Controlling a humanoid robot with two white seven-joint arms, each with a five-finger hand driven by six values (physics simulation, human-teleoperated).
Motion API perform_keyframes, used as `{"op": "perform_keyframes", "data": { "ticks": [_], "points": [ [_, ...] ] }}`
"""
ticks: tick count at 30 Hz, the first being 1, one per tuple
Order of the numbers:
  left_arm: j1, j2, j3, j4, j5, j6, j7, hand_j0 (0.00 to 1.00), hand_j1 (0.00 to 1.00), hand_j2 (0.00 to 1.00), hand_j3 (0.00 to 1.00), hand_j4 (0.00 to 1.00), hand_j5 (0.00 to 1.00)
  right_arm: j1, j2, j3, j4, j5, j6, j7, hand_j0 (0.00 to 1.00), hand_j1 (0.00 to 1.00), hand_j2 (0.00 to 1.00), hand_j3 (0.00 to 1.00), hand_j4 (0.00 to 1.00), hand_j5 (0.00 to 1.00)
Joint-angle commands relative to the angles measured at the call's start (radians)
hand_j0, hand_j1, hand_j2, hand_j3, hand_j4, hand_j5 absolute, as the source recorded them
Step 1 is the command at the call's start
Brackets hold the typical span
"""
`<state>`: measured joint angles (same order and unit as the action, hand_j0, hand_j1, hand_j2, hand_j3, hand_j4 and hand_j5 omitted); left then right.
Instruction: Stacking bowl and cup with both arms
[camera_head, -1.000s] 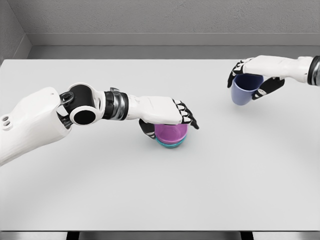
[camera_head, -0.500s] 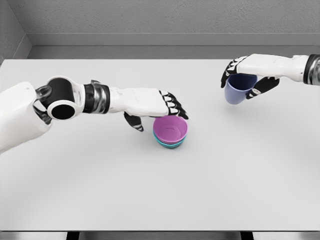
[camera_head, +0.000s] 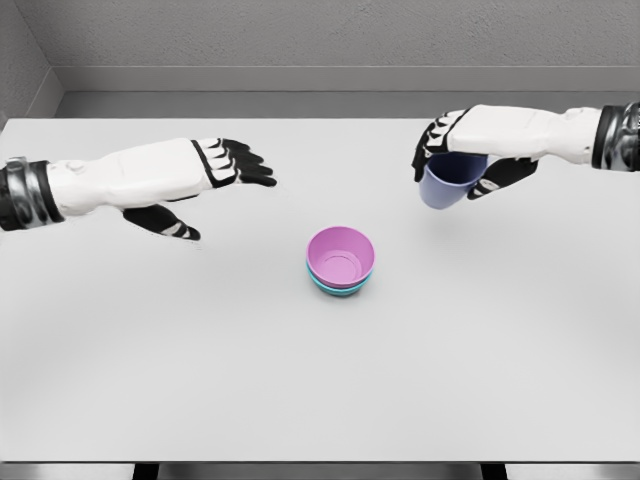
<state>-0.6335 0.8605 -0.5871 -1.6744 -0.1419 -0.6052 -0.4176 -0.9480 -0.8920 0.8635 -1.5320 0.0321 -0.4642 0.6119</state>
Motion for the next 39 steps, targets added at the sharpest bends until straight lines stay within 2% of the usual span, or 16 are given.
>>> {"op": "perform_keyframes", "data": {
  "ticks": [1, 3, 5, 7, 8, 11, 12, 20, 23, 25, 33, 37, 39],
  "points": [
    [0.0, 0.023, 0.067, 0.012, 0.013, -0.006, 0.158, 1.0, 1.0, 1.0, 1.0, 1.0, 1.0, 0.001, -0.001, -0.012, -0.023, -0.006, 0.001, -0.001, 0.59, 0.59, 0.59, 0.59, 0.59, 0.59],
    [0.028, 0.021, 0.087, 0.047, 0.016, -0.006, 0.238, 1.0, 1.0, 1.0, 1.0, 1.0, 1.0, 0.0, 0.001, -0.012, -0.033, -0.006, 0.001, -0.001, 0.59, 0.59, 0.59, 0.59, 0.59, 0.59],
    [0.112, 0.02, 0.151, 0.047, 0.011, -0.006, 0.333, 1.0, 1.0, 1.0, 1.0, 1.0, 1.0, 0.001, 0.002, -0.012, -0.043, -0.006, 0.001, -0.001, 0.59, 0.59, 0.59, 0.59, 0.59, 0.59],
    [0.169, 0.015, 0.173, 0.05, 0.004, -0.006, 0.35, 1.0, 1.0, 1.0, 1.0, 1.0, 1.0, 0.002, 0.002, -0.012, -0.053, -0.007, 0.001, -0.001, 0.6, 0.6, 0.6, 0.6, 0.6, 0.6],
    [0.216, 0.009, 0.188, 0.054, 0.001, -0.006, 0.35, 1.0, 1.0, 1.0, 1.0, 1.0, 1.0, 0.003, 0.002, -0.012, -0.062, -0.006, 0.001, -0.001, 0.6, 0.6, 0.6, 0.6, 0.6, 0.6],
    [0.354, -0.014, 0.296, 0.085, 0.001, -0.006, 0.35, 1.0, 1.0, 1.0, 1.0, 1.0, 1.0, 0.008, 0.01, -0.012, -0.083, -0.014, 0.001, -0.001, 0.6, 0.6, 0.6, 0.6, 0.6, 0.6],
    [0.382, -0.018, 0.305, 0.091, 0.001, -0.006, 0.35, 1.0, 1.0, 1.0, 1.0, 1.0, 1.0, 0.008, 0.012, -0.012, -0.091, -0.014, 0.001, -0.001, 0.6, 0.6, 0.6, 0.6, 0.6, 0.6],
    [0.446, -0.11, 0.362, 0.205, -0.001, -0.006, 0.341, 1.0, 1.0, 1.0, 1.0, 1.0, 1.0, 0.011, 0.012, -0.014, -0.145, -0.021, 0.001, -0.001, 0.6, 0.6, 0.6, 0.6, 0.6, 0.6],
    [0.468, -0.129, 0.392, 0.209, -0.001, -0.006, 0.296, 1.0, 1.0, 1.0, 1.0, 1.0, 1.0, 0.011, 0.012, -0.014, -0.16, -0.023, -0.011, -0.001, 0.6, 0.6, 0.6, 0.6, 0.6, 0.6],
    [0.468, -0.164, 0.401, 0.205, -0.002, -0.006, 0.295, 1.0, 1.0, 1.0, 1.0, 1.0, 1.0, 0.012, 0.012, -0.014, -0.174, -0.027, -0.014, -0.001, 0.6, 0.6, 0.6, 0.6, 0.6, 0.6],
    [0.474, -0.164, 0.406, 0.208, -0.008, -0.006, 0.295, 1.0, 1.0, 1.0, 1.0, 1.0, 1.0, 0.02, 0.024, -0.012, -0.206, -0.035, -0.022, -0.001, 0.6, 0.6, 0.6, 0.6, 0.6, 0.6],
    [0.476, -0.166, 0.406, 0.208, -0.013, -0.006, 0.295, 1.0, 1.0, 1.0, 1.0, 1.0, 1.0, 0.026, 0.024, -0.011, -0.228, -0.044, -0.051, -0.001, 0.6, 0.6, 0.6, 0.6, 0.6, 0.6],
    [0.476, -0.166, 0.405, 0.209, -0.013, -0.006, 0.295, 1.0, 1.0, 1.0, 1.0, 1.0, 1.0, 0.031, 0.024, -0.011, -0.229, -0.046, -0.096, -0.001, 0.61, 0.61, 0.61, 0.61, 0.61, 0.61]
  ]
}}
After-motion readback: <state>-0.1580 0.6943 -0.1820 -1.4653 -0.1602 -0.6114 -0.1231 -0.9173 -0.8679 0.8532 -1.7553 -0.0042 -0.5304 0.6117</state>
